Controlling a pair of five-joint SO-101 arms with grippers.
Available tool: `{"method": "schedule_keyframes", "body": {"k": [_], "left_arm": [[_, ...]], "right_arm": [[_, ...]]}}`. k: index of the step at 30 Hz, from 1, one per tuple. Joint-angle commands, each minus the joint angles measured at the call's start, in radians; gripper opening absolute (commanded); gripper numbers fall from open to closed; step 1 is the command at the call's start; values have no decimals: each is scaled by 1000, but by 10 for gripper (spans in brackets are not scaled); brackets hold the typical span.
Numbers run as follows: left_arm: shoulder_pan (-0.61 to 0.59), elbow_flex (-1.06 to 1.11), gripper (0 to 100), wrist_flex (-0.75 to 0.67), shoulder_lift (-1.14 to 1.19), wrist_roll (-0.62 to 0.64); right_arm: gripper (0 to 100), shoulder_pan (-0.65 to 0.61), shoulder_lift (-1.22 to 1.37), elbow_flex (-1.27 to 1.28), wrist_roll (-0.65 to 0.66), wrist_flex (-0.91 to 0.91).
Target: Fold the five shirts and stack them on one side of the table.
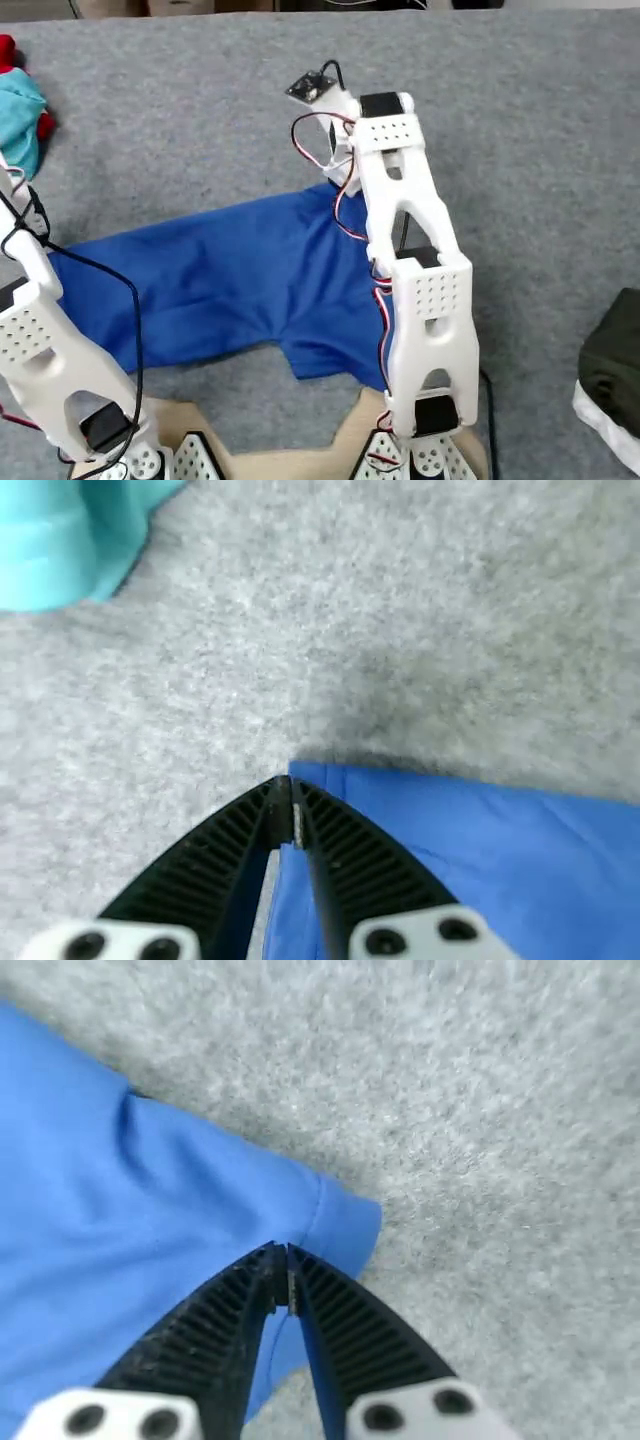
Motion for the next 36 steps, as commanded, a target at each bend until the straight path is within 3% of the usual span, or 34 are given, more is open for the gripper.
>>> {"method": "schedule_keyframes", "body": {"k": [1, 6, 10, 15, 26, 30, 36], "left_arm": [[-3, -180, 19, 124, -19, 0], [11, -334, 19, 256, -19, -6], [37, -269, 19, 256, -64, -48], [69, 52, 19, 247, -295, -110], [41, 979, 19, -95, -1142, -201], [35, 1138, 19, -98, -1351, -199], [35, 1215, 19, 29, -1483, -183]], "right_arm": [[7, -30, -15, -193, 28, 117], [9, -50, -16, -453, 87, 262], [52, -58, -104, -395, 163, 262], [138, -97, -358, -59, 279, 261], [144, -193, -1027, 817, 494, 226], [145, -213, -1199, 1118, 557, 184], [146, -314, -1377, 1494, 574, 130]]}}
